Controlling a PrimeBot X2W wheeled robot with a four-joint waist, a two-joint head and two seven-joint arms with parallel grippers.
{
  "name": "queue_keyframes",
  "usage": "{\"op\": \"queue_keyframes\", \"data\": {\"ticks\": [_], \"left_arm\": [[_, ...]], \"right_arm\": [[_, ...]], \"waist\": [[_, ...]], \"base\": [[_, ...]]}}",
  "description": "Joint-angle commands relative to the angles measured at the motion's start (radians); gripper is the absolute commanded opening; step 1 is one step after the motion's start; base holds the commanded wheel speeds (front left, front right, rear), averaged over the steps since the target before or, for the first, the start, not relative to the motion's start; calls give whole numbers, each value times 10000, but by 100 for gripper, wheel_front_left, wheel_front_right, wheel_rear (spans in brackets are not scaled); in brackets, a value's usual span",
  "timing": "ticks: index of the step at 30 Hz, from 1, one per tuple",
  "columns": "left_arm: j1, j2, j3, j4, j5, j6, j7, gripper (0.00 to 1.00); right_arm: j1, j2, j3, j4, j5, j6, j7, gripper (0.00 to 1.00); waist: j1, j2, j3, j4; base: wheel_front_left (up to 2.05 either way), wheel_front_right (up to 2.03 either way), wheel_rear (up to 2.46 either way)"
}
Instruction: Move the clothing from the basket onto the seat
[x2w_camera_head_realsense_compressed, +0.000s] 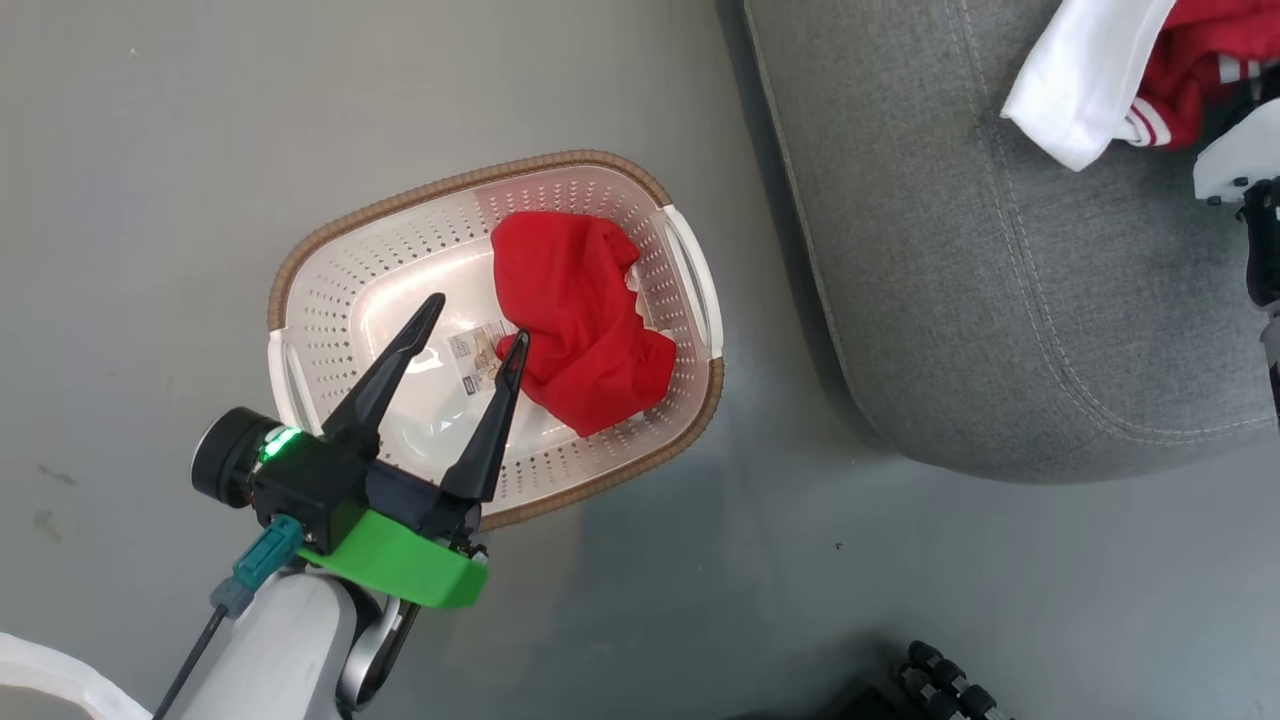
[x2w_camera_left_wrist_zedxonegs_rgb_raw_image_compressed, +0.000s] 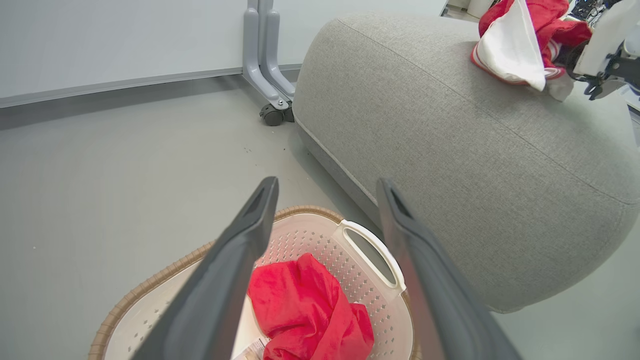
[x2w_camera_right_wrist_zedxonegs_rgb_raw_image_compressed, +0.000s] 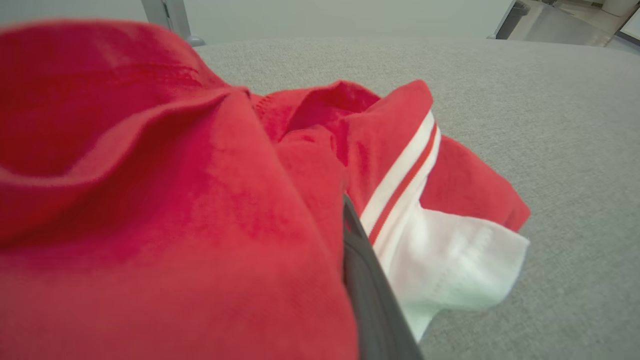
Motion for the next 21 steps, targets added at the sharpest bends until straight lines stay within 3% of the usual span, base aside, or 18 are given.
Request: {"op": "queue_keyframes", "data": {"ticks": [1,2,12,15,21], "left_arm": [[139,-15,-1,25,-119,4,-4,100],[177,-32,5,59,-124,4,-4,100],[777,-459,-20,285,-256,4,-4,100],[1060,-655,-7,406,-328,4,-4,100],[1648,-1113,189,523,-424,4,-4,100]], "right_arm": [[135,-64,98,105,140,-14,0,54],[222,-69,175,181,325,-14,-1,100],[1408,-642,1447,145,1339,-14,-3,100],[2021,-683,1998,146,2022,-14,-3,100],[3046,-1373,3355,-252,3277,-15,-3,100]], "waist": [[-2,0,-257,-32],[-2,0,-380,-45],[-2,0,-2315,-264],[-2,0,-3054,-308],[-2,0,-4429,-321]], "base": [[0,0,0],[0,0,0],[0,0,0],[0,0,0],[0,0,0]]}}
